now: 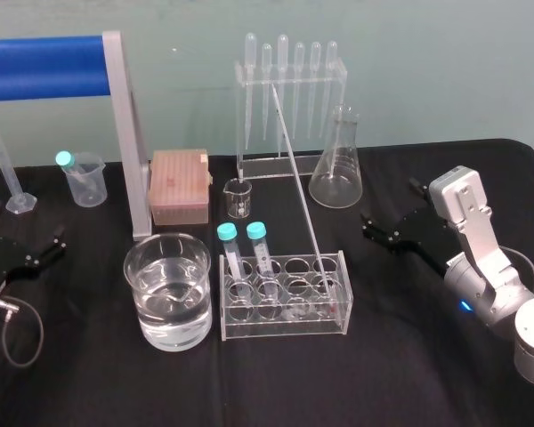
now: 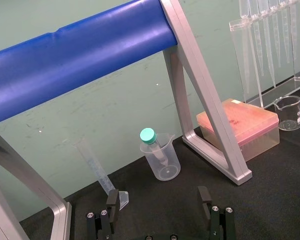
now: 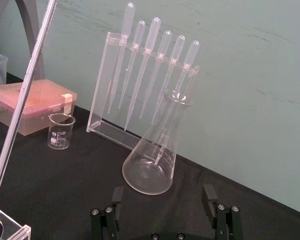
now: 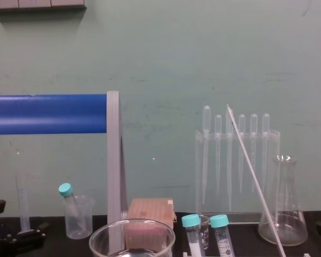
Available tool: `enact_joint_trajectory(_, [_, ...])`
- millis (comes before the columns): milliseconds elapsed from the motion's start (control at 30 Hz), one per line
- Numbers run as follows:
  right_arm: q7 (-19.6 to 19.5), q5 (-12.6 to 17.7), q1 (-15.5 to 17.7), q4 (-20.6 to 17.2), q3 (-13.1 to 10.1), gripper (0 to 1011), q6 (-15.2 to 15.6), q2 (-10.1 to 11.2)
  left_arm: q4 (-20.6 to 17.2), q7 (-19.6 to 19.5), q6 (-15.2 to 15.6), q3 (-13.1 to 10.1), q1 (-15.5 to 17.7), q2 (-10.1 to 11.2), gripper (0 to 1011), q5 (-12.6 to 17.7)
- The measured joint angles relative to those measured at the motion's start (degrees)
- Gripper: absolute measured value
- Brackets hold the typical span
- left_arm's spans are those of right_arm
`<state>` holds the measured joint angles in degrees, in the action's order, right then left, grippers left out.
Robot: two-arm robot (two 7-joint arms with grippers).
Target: Hold the thermometer with one hand and immerse one end into the beaker, then reinsert it into the test tube rack.
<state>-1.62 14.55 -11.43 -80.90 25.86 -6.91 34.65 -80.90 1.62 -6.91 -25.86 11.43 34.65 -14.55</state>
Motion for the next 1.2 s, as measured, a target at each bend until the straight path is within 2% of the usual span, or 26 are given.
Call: enact_joint_trajectory(1200, [0.00,0.00,0.00,0.00,0.00,1004,0.00,0.00,0.00,0.00,0.00,0.00,0.00,-0.01,1008,0.00])
